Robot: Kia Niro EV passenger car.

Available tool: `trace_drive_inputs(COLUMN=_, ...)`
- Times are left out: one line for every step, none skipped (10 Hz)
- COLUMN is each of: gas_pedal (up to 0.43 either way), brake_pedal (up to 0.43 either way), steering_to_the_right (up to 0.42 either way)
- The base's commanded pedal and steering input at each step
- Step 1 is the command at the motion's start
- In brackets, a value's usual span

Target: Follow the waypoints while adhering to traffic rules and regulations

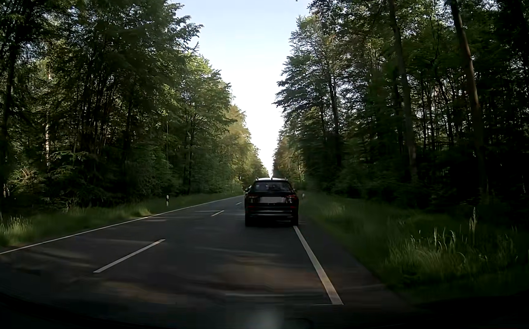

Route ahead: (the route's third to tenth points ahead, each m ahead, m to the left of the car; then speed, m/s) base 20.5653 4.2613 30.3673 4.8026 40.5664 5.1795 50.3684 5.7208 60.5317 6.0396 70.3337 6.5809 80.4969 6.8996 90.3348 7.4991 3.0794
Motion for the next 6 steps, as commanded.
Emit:
trace_drive_inputs(gas_pedal=0.0, brake_pedal=0.0, steering_to_the_right=-0.008)
trace_drive_inputs(gas_pedal=0.0, brake_pedal=0.0, steering_to_the_right=-0.008)
trace_drive_inputs(gas_pedal=0.0, brake_pedal=0.0, steering_to_the_right=-0.008)
trace_drive_inputs(gas_pedal=0.0, brake_pedal=0.0, steering_to_the_right=-0.008)
trace_drive_inputs(gas_pedal=0.0, brake_pedal=0.0, steering_to_the_right=-0.008)
trace_drive_inputs(gas_pedal=0.0, brake_pedal=0.0, steering_to_the_right=-0.008)
